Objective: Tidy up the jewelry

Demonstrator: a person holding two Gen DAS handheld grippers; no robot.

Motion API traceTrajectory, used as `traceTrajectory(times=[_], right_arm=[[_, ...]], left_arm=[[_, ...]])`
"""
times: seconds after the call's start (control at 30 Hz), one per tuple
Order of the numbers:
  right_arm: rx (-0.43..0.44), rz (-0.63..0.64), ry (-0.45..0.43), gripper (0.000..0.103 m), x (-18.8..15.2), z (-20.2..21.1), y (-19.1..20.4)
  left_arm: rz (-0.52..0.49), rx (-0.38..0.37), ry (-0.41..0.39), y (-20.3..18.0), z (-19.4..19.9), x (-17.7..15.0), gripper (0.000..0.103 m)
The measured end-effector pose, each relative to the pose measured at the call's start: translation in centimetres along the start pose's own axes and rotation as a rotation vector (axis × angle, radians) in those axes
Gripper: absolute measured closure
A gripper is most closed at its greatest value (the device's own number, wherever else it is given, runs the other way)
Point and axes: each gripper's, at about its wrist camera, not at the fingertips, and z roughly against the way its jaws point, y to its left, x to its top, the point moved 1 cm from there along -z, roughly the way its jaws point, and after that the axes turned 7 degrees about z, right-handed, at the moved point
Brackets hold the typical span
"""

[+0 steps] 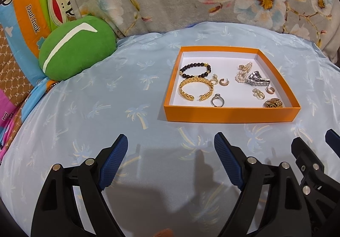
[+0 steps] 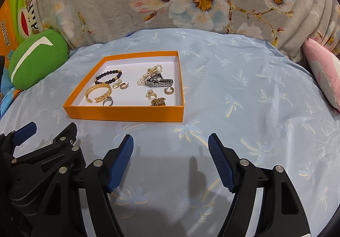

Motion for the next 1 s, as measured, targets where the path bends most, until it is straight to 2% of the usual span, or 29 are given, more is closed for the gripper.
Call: traceTrajectory(times=[1.0], right_arm=[[-0.005,0.004,-0.006,0.031,0.06,0.12,-0.11]], left_arm=[[0.004,0.003,-0.016,-0.02,0.24,0.06,0.023]])
